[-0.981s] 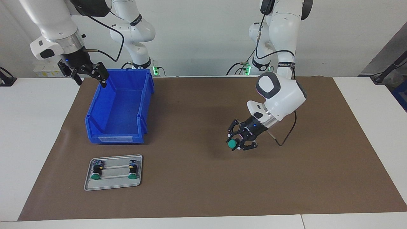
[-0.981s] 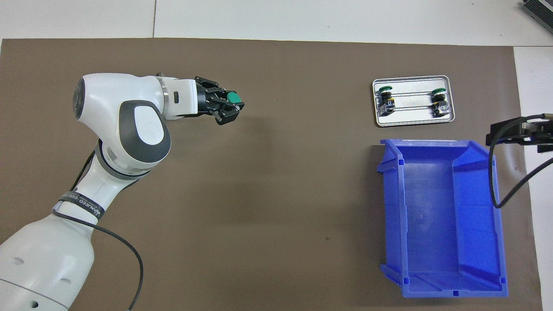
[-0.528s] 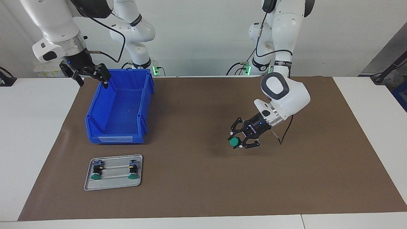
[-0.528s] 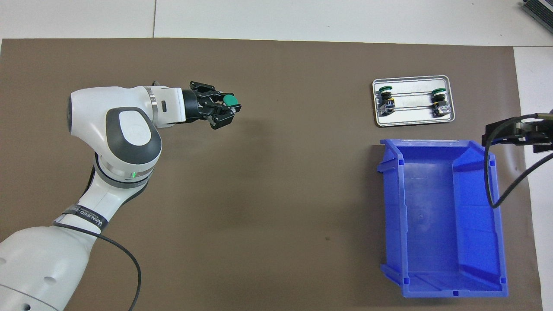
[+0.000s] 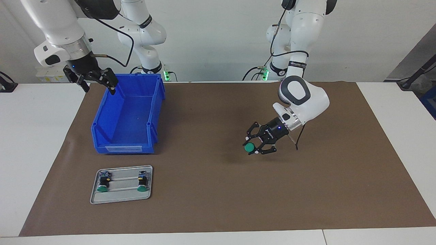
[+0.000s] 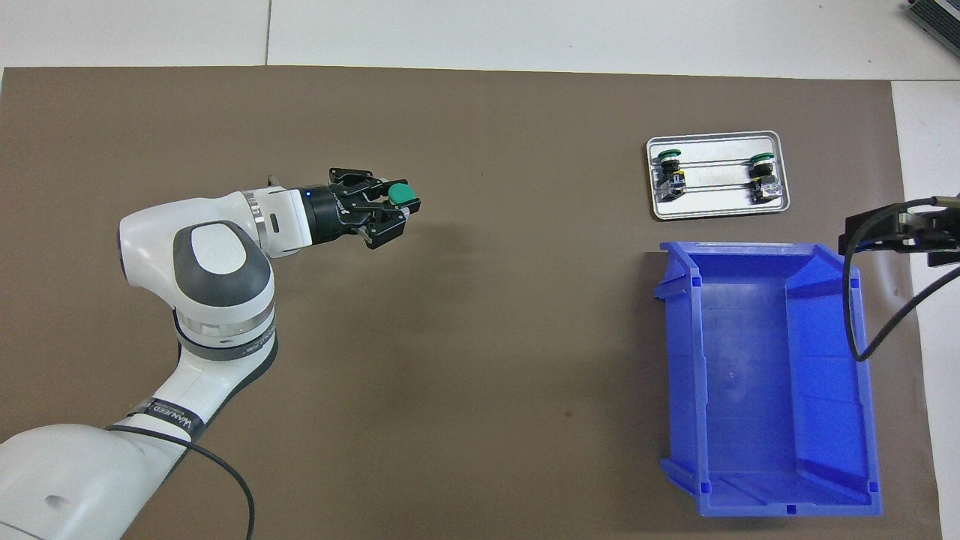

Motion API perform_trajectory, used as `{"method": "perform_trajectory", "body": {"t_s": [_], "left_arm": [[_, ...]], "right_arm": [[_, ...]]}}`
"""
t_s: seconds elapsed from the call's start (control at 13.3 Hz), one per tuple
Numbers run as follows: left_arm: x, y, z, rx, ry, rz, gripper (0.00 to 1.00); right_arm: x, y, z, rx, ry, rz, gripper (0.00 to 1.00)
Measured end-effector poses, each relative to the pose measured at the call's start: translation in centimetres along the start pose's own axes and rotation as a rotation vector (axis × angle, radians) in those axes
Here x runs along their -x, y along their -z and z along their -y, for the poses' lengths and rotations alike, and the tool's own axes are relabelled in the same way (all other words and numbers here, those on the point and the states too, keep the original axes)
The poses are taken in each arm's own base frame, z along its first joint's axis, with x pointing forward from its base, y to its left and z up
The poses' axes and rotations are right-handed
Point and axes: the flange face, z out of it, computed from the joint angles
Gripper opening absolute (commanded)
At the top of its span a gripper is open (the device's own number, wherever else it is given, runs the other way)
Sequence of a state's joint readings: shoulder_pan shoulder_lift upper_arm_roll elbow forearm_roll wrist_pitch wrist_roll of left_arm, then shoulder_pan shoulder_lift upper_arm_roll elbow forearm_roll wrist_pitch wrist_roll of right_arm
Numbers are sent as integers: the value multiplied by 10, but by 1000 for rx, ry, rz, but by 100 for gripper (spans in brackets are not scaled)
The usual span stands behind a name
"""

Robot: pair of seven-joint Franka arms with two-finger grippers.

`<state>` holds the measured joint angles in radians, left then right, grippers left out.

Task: Place and press button with both arms
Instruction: 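Lift the button with the left gripper and move it nearer the robot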

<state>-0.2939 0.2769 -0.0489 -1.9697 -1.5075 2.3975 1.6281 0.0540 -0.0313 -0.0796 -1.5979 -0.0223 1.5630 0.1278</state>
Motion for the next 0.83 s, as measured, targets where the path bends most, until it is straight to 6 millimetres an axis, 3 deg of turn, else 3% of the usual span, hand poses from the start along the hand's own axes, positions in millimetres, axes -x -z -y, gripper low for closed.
{"method": "perform_trajectory", "body": {"t_s": [0.45,0.83], "left_arm": [[24,4,-8,-1,-52,-20,2],[58,3,-24,8,-88,-63,3]], "right_arm": [[0,0,0,0,0,2,100],[0,-1,0,0,23,4,100]]}}
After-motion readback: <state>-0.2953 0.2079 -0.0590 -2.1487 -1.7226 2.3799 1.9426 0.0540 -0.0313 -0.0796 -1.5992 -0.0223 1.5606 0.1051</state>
